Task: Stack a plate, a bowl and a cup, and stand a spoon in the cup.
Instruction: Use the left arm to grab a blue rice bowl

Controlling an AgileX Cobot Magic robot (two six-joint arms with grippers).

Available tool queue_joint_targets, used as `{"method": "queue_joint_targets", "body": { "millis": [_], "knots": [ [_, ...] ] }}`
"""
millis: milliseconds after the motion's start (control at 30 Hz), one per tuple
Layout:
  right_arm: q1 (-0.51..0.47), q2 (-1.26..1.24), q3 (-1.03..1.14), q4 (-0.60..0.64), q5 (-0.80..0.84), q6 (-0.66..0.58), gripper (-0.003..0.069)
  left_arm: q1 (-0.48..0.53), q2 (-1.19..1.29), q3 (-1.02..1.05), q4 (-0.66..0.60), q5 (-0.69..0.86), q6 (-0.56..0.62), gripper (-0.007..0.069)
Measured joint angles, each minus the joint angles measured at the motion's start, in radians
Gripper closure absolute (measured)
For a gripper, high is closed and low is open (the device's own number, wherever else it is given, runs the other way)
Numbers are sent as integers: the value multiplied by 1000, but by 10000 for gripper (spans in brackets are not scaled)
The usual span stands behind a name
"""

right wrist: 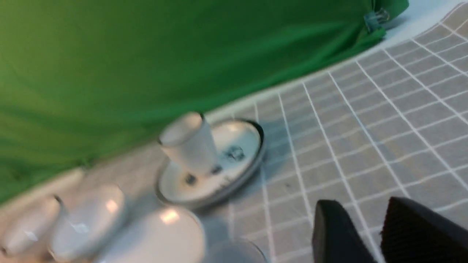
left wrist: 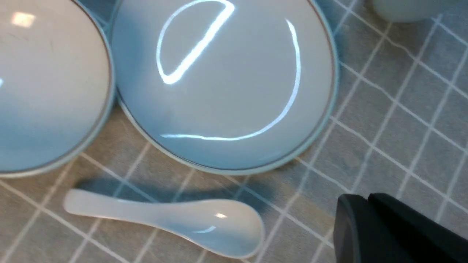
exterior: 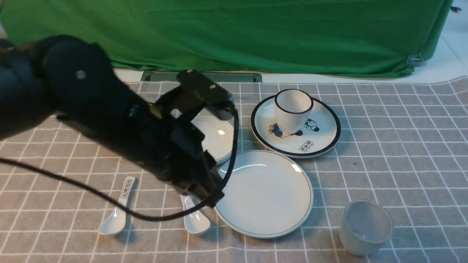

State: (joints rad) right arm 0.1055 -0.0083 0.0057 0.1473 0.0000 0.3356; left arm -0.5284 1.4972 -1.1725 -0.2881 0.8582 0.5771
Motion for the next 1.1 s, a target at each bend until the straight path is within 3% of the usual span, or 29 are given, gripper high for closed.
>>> {"method": "queue_joint_targets", "body": {
  "millis": [100,167,267,367,467,733,1100],
  "knots": [
    [8,0,-5,4,-12,77,428,2,109,-83,91,4,-3,612],
    [41,4,-57,6,103,79,469,13,179,-154,128,26,-6,608],
    [136,58,-259,7,334,-79,526,70,321,-294,149,110,20,559],
    [229,129,-447,7,514,-221,531,121,414,-392,167,181,164,456],
    [289,178,-548,6,602,-269,531,133,451,-414,189,189,278,356],
    [349,212,-583,-6,629,-282,528,133,467,-418,196,114,441,204],
    [349,215,-583,-28,634,-295,515,133,548,-418,217,86,550,218]
  ]
}}
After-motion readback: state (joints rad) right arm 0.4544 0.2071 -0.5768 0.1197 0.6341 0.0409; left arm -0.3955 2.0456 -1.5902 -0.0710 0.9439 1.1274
